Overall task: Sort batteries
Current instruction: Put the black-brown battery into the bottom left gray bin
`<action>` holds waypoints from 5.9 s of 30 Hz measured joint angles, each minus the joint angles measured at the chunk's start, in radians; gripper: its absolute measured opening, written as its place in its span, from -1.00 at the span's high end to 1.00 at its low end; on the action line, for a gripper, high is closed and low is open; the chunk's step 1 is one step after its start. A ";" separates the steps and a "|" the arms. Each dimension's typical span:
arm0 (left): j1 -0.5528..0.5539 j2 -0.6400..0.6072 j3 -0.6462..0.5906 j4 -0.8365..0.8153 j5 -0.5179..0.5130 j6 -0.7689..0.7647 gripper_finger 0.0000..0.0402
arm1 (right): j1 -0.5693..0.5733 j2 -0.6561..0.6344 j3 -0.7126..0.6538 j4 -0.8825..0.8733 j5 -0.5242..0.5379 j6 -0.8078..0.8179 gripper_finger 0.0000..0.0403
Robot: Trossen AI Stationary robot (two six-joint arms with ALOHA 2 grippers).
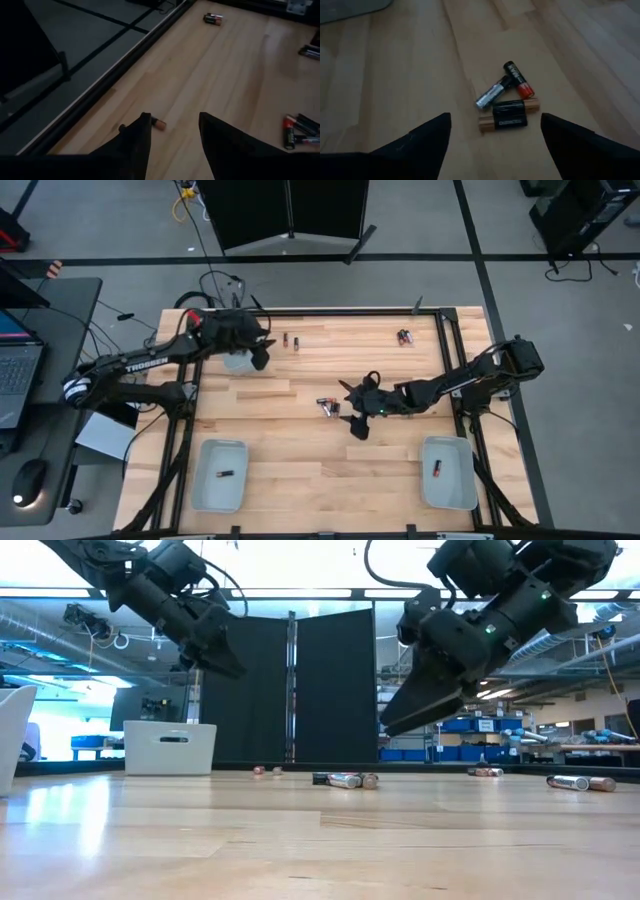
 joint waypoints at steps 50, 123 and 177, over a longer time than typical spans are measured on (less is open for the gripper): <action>-0.058 0.000 0.000 0.050 -0.015 -0.001 0.13 | -0.006 0.263 0.129 -0.031 0.028 -0.105 -0.19; -0.303 0.560 0.024 1.059 0.400 -0.677 0.48 | -0.051 -0.026 0.129 0.307 0.208 -0.636 -0.18; -1.276 0.069 -0.013 -0.567 -0.002 -1.041 0.73 | -0.123 -0.025 0.127 0.104 0.176 -0.547 0.86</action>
